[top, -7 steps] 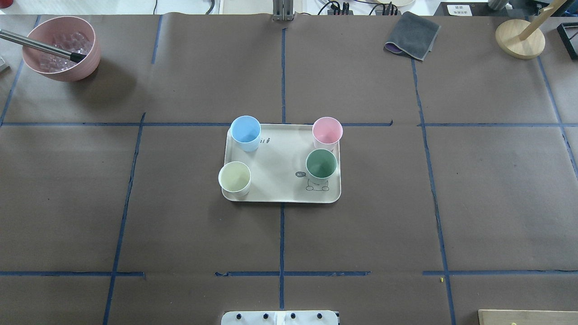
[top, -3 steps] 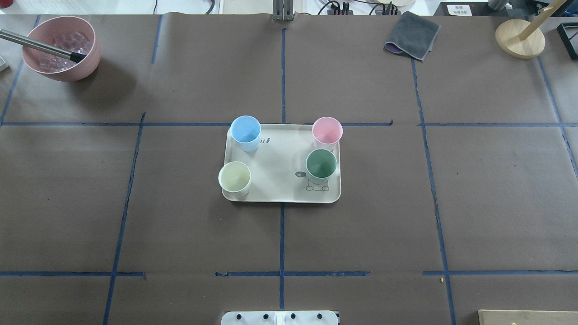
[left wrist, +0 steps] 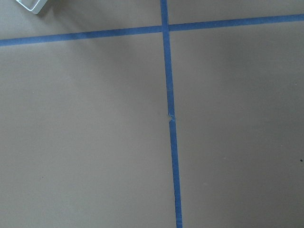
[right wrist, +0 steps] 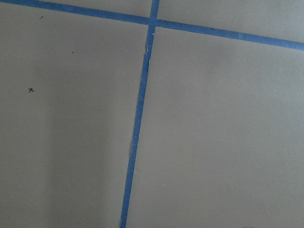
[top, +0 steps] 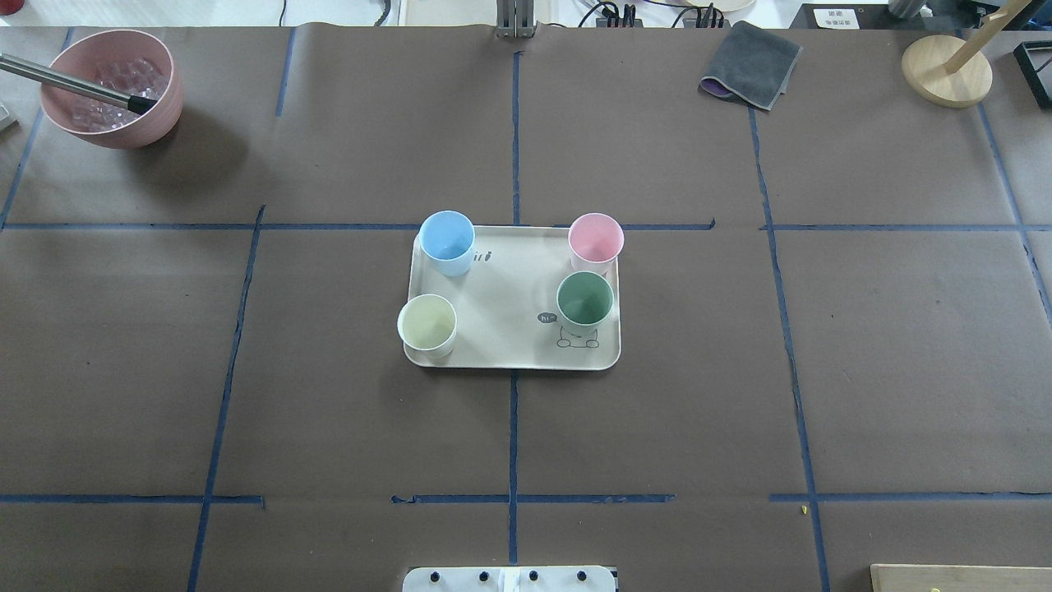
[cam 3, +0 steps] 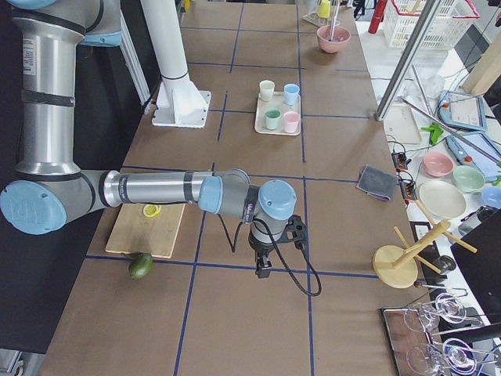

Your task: Place all cups on tray

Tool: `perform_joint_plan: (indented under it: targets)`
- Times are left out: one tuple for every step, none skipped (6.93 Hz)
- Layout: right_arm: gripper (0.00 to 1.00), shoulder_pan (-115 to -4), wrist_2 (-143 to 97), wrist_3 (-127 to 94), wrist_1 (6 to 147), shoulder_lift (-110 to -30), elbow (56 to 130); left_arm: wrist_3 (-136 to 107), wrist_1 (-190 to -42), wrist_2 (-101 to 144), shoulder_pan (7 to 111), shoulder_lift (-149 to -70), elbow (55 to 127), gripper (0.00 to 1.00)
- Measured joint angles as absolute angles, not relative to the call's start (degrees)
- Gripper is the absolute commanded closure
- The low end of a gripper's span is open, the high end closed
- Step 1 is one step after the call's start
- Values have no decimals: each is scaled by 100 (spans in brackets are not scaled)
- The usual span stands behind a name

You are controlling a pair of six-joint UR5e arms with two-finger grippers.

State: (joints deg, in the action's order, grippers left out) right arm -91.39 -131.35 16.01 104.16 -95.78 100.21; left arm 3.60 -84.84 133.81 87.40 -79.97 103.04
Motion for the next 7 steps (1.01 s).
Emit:
perform_joint_plan:
  targets:
    - [0,-9140,-13133,1572,10413,-9563,10023,360,-8492,13357,8742,-7970,10332,0]
    - [0,-9140,-13132,1564,10409,-9560,10035,365,-8494,13330,8743,-7967,10349,0]
    - [0,-9140,-13131,1559,10407,-9560,10044,372,-8490,13318,8737,-7969,10351,0]
    - [0,-9141,-13131,1557,10407,-9561,10044,376,-8481,13317,8732,-7970,10353,0]
    - [0,-9141,-13131,1556,10406,-9562,10038,377,-8475,13321,8729,-7971,10356,0]
    - [0,-9141,-13131,1556,10406,-9562,10033,378,-8478,13323,8728,-7971,10362,0]
    - [0,-9139,-13133,1558,10406,-9565,10030,378,-8482,13326,8728,-7972,10367,0]
